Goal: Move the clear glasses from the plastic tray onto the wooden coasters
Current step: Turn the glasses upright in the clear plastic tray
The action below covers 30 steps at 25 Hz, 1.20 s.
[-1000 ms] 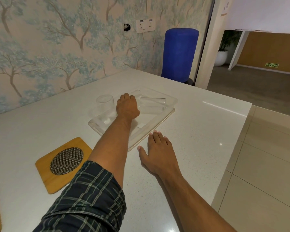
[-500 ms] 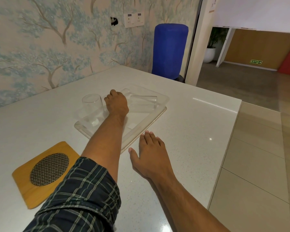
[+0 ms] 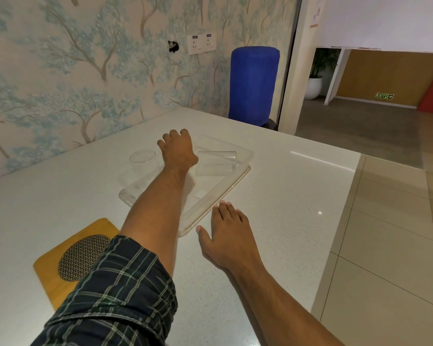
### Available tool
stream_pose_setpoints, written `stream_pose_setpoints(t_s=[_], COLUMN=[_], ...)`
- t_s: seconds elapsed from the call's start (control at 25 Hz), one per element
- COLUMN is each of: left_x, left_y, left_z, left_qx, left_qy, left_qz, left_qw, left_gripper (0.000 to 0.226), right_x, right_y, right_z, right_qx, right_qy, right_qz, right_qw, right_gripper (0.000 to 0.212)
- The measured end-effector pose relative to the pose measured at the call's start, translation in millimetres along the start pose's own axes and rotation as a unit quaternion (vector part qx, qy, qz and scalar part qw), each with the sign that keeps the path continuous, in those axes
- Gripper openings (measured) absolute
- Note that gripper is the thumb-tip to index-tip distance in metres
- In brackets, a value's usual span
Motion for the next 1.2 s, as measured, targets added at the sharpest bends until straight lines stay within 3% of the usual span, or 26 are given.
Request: stream_pose_setpoints(t_s=[0.32, 0.64, 1.0, 1.08, 1.2], left_x=[-2, 4, 16, 13, -5], left_y=[13, 17, 20, 14, -30], left_z=[6, 4, 3, -1, -20], left_qx=[-0.059, -0.061, -0.095, -0.072, 0.105], left_qy=[0.015, 0.045, 0.085, 0.049, -0.081], left_qz=[-0.097, -0.083, -0.074, -0.033, -0.005], left_qw=[0.993, 0.994, 0.989, 0.996, 0.991], left_gripper=[0.063, 0.036, 0.053, 0.069, 0.073], right_x=[15, 14, 11, 9, 8], right_y=[-9, -6, -1, 0, 1], right_z=[-9, -5, -4, -4, -4], right_qx=[0.006, 0.005, -0.002, -0.004, -0.007], right_qy=[0.019, 0.020, 0.019, 0.018, 0.016], right_qz=[0.004, 0.002, 0.004, 0.005, 0.003], right_qw=[1.000, 1.000, 1.000, 1.000, 1.000], right_gripper=[0.085, 0.085, 0.084, 0.083, 0.081])
Point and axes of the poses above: each hand's wrist, its own z-axis towards the middle knuckle, its own x-axis out of the palm, y = z × x, the point moved 10 cm from there along z, towards the middle knuckle, and after that the axes turned 15 degrees about -x, right-handed, at the moved point
